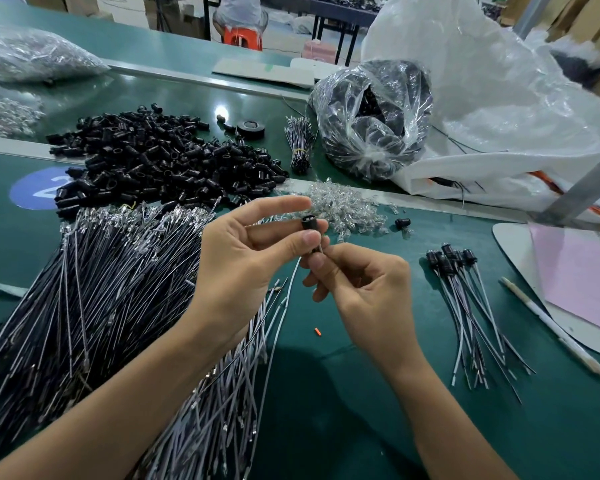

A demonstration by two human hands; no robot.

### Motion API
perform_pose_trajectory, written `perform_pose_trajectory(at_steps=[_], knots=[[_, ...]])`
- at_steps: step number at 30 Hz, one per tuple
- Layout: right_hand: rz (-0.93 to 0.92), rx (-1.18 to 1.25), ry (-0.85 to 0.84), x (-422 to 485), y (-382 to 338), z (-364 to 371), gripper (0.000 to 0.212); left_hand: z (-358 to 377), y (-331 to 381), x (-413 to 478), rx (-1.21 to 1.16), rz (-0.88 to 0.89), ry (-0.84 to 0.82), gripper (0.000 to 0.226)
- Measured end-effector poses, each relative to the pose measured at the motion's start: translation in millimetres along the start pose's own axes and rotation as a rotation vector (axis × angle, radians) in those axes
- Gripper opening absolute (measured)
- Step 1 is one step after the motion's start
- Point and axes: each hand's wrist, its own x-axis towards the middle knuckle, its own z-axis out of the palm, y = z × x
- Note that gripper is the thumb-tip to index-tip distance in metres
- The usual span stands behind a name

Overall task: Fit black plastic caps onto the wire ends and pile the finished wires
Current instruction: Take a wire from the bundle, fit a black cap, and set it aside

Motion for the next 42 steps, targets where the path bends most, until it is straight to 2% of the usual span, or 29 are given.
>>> perform_pose_trajectory(at_steps=[7,11,19,22,24,27,29,31,32,35,38,42], knots=[[-0.103,-0.187,0.0,-1,2,4,0.016,-4,8,3,0.16,0.093,-0.032,0.04],[-0.154,-0.246,-0.01,-3,1,4,0.017,-8,7,6,0.157,0.103,-0.023,0.04],[-0.094,-0.125,-0.035,-4,0,5,0.023,-8,3,6,0.017,0.028,0.038,0.041],[-0.071,-0.044,-0.043,-6,0,6,0.017,-8,4,9,-0.008,0.044,0.048,0.038],[-0.094,0.02,-0.117,-10,-4,8,0.018,-11,8,13,-0.058,0.052,0.085,0.032],[-0.188,0.045,-0.23,-11,-8,6,0.033,-19,12,17,-0.173,-0.056,0.175,0.028],[-0.144,-0.083,-0.107,-2,-3,-1,0.032,-22,11,18,-0.233,-0.147,0.176,0.028],[-0.037,-0.329,0.088,12,8,-13,0.02,-24,8,19,-0.22,-0.225,0.135,0.026],[0.031,-0.46,0.134,20,15,-20,0.013,-24,7,19,-0.199,-0.266,0.11,0.026],[0.185,-0.726,0.086,43,30,-32,0.022,-24,0,17,-0.094,-0.39,0.069,0.036],[0.249,-0.859,-0.017,58,41,-29,0.023,-24,-6,15,0.083,-0.443,0.028,0.05],[0.27,-0.978,-0.068,62,54,-23,0.017,-25,-8,13,0.129,-0.469,0.022,0.057]])
